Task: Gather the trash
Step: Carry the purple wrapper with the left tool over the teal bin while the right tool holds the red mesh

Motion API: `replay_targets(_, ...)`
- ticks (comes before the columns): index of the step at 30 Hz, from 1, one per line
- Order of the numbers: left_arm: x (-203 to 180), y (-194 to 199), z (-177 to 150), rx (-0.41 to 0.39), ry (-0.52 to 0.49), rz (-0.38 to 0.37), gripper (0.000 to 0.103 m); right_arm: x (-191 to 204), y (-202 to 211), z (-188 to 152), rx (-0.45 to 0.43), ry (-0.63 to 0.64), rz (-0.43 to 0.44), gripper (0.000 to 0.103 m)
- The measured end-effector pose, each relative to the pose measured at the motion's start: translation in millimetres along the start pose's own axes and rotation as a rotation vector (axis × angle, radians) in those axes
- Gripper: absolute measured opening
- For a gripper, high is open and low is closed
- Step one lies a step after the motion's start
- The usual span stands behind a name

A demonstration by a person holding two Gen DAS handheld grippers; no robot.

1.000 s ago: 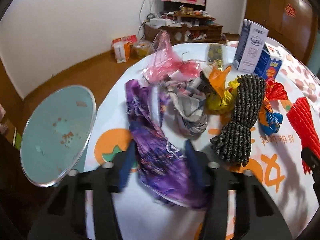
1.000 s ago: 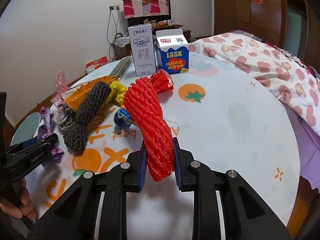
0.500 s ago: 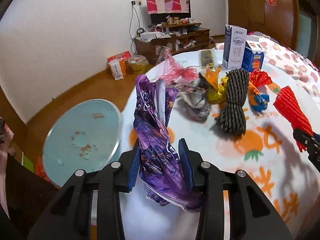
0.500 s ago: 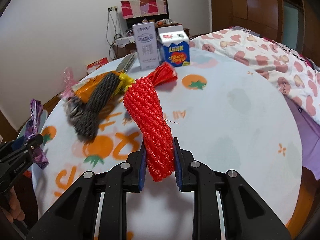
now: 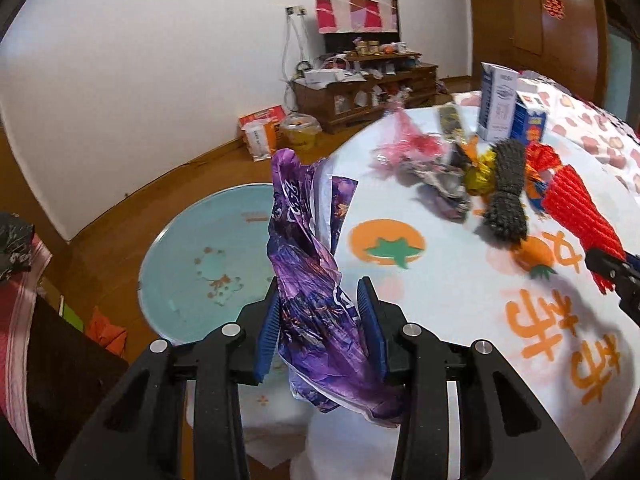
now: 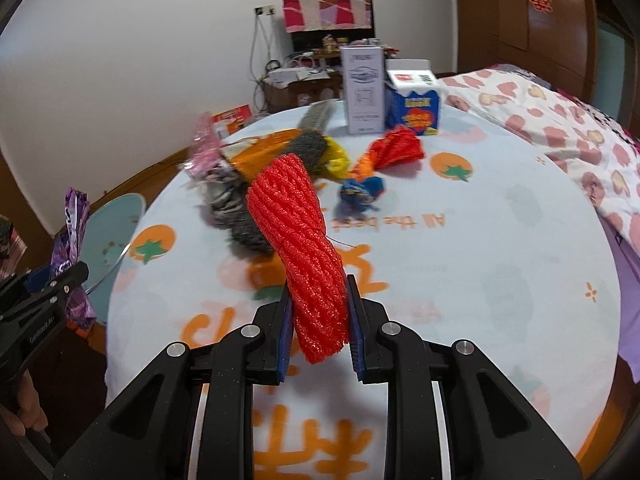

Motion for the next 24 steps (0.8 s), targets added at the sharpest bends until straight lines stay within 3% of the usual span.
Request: replay_targets(24, 82.2, -4.5, -15.3, 0.031, 0.131, 0.109, 0.038, 117.4, -6.1, -3.7, 0.011, 0.193, 0.144, 0.024)
Point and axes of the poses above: each gripper's, at about its wrist camera, not at the fingertips, and y roughly against the way its jaws point, x to its left, z to its top, the point moved 3 cm from there along -y, roughly the way its jaws point, and after that the axes turned 9 degrees about -y, right-handed, at the moved point
